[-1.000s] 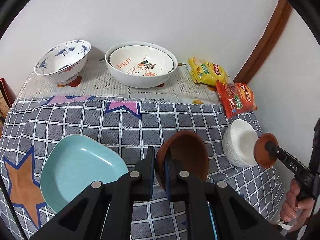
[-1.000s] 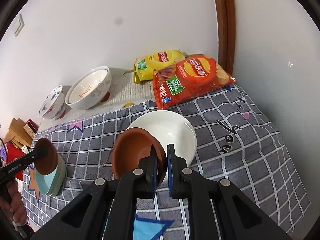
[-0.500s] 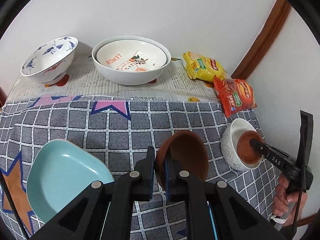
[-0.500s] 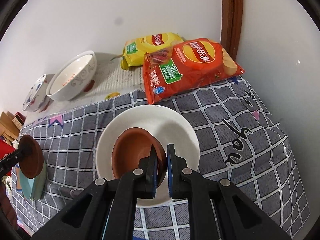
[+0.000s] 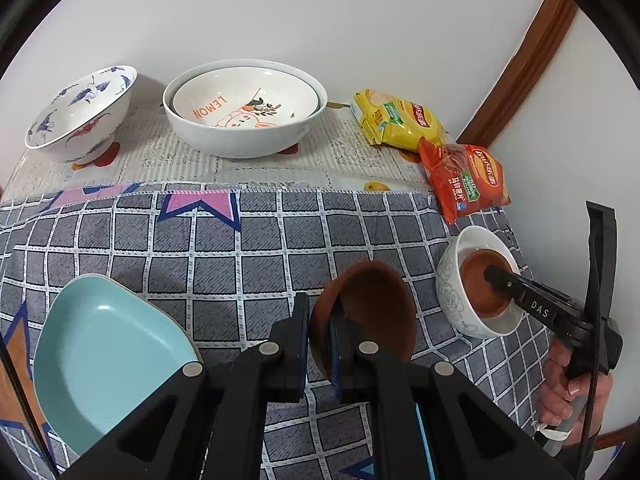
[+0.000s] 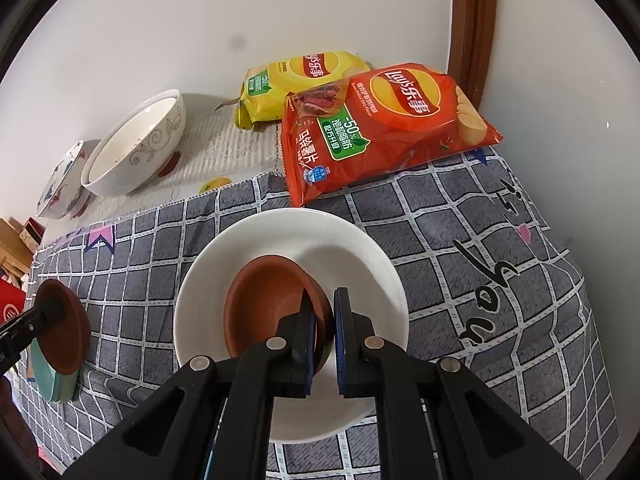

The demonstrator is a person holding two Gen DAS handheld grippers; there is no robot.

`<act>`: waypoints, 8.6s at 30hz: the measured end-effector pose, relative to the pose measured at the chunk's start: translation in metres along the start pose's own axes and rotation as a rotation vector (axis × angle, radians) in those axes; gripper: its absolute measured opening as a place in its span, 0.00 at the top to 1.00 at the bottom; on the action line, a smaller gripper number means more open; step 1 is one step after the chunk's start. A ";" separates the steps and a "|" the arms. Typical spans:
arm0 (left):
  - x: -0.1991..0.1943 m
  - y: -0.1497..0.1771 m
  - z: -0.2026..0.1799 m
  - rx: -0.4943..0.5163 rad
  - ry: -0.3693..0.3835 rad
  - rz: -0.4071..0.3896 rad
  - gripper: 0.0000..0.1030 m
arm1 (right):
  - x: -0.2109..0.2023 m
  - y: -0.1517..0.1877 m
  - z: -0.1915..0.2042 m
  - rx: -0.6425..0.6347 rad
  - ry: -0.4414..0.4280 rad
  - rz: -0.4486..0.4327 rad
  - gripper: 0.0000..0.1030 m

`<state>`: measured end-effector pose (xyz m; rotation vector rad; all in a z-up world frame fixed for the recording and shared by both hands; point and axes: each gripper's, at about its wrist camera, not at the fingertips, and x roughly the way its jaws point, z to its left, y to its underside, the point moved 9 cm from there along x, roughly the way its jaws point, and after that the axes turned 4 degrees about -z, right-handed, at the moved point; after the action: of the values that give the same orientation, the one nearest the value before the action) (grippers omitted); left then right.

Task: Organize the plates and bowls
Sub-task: 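Open the right gripper off the brown bowl and pull back, then carry the left gripper's brown bowl and lower it into the white bowl, then open the left gripper to release the brown bowl, then grasp the white bowl rim with both grippers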

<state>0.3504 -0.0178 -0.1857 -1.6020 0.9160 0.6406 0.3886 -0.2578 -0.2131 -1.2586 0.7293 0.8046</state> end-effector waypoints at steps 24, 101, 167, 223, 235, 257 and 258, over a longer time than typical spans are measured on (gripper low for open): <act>0.003 0.003 -0.002 -0.003 0.004 0.012 0.91 | 0.011 0.005 0.005 -0.023 -0.006 0.044 0.92; -0.021 0.000 -0.057 0.070 0.024 -0.025 0.91 | -0.055 0.002 -0.006 -0.142 0.002 -0.039 0.66; 0.097 -0.002 -0.155 0.169 0.111 0.081 0.91 | -0.106 0.102 -0.121 0.063 0.154 -0.047 0.57; 0.064 -0.012 -0.123 0.170 0.034 0.079 0.78 | -0.036 0.005 -0.048 0.055 -0.070 -0.007 0.62; 0.089 -0.002 -0.121 0.171 0.002 0.135 0.78 | 0.002 0.003 -0.039 0.008 -0.011 0.093 0.76; 0.100 0.006 -0.120 0.169 -0.021 0.158 0.79 | 0.027 0.008 -0.038 0.009 -0.014 0.169 0.87; 0.100 0.007 -0.121 0.169 -0.017 0.159 0.81 | 0.027 0.008 -0.036 0.013 -0.020 0.175 0.88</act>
<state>0.3921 -0.1582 -0.2426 -1.3813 1.0648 0.6674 0.3949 -0.2893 -0.2462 -1.1847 0.8351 0.9516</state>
